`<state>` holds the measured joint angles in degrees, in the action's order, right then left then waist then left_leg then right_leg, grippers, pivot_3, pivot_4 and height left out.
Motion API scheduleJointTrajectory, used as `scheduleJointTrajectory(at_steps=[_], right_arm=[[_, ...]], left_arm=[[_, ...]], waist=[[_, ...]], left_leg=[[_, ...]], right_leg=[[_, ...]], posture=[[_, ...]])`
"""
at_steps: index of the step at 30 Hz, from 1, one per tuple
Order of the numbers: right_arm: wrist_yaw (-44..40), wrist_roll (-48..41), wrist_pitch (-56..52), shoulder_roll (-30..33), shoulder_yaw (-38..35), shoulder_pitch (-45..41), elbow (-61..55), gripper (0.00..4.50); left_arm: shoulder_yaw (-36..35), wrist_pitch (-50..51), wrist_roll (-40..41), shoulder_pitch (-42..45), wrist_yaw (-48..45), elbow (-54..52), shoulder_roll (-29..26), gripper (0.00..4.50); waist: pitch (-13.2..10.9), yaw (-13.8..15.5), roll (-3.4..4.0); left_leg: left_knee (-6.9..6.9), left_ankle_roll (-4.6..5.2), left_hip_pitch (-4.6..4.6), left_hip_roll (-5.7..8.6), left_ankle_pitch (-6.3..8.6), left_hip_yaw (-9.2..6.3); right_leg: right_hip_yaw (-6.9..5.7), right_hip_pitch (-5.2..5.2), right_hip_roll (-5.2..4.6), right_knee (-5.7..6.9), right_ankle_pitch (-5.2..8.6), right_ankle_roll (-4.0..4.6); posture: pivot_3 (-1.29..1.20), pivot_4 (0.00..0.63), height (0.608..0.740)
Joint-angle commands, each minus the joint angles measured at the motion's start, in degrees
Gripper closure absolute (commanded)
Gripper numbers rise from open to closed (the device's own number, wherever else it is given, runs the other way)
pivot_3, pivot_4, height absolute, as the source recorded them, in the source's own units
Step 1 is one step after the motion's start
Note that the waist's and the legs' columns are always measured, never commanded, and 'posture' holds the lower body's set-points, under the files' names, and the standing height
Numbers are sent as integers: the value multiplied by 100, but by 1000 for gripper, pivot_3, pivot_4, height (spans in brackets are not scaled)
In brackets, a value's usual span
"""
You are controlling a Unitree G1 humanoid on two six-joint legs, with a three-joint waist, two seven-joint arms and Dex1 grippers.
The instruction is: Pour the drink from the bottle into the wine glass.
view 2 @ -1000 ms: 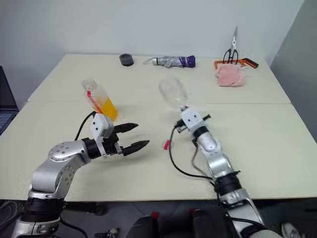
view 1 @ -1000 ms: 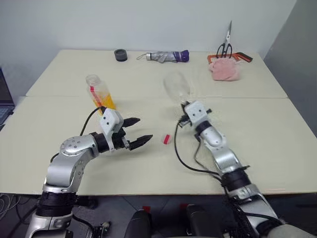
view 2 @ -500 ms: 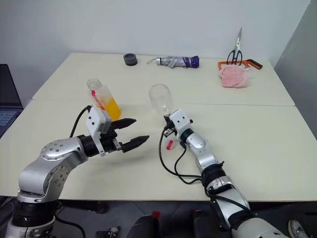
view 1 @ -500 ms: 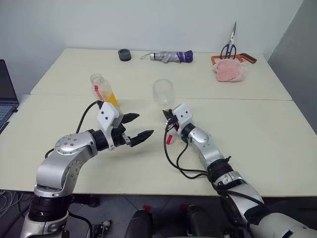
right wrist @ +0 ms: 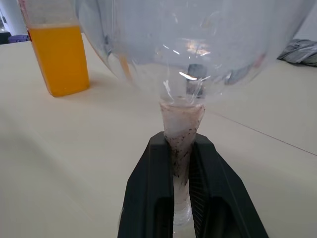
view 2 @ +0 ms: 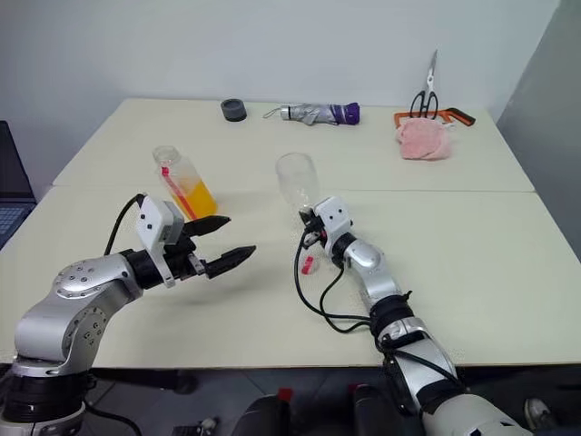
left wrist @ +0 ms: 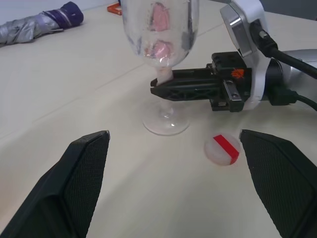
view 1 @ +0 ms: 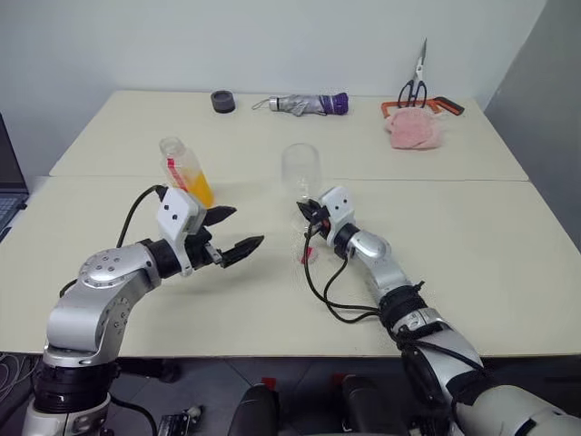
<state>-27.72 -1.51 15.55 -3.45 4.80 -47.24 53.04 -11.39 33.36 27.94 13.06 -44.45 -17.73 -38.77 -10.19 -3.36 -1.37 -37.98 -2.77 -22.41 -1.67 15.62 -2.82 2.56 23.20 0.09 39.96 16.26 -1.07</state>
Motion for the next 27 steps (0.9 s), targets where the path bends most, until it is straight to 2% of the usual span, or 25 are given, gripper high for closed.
scheduleJointTrajectory(at_steps=[1,13,21,27], right_arm=[[-137,-72,164,-140,-60,-247,318,4370],[-337,-28,219,-184,-163,-268,680,4370],[-356,-50,186,-187,-197,-266,666,4370],[-369,-56,151,-179,-225,-286,680,2388]], left_arm=[[-197,-194,32,22,-5,-66,-80,0],[-574,-159,355,8,2,-47,-87,0],[-540,-263,395,160,-104,98,-130,0],[-486,-355,356,210,-168,143,-119,0]], waist=[[0,-12,0],[-1,-17,1],[-1,-17,1],[-4,-8,3]], left_leg=[[1,0,1,-1,0,0],[3,0,1,-2,0,-1],[3,0,1,-2,0,-2],[4,0,0,-1,0,-2]], right_leg=[[0,1,0,0,1,2],[2,1,-2,0,2,4],[1,1,-2,0,2,3],[0,1,-2,0,2,3]], posture=[[0,150,740],[0,150,740],[0,150,740],[0,150,740]])
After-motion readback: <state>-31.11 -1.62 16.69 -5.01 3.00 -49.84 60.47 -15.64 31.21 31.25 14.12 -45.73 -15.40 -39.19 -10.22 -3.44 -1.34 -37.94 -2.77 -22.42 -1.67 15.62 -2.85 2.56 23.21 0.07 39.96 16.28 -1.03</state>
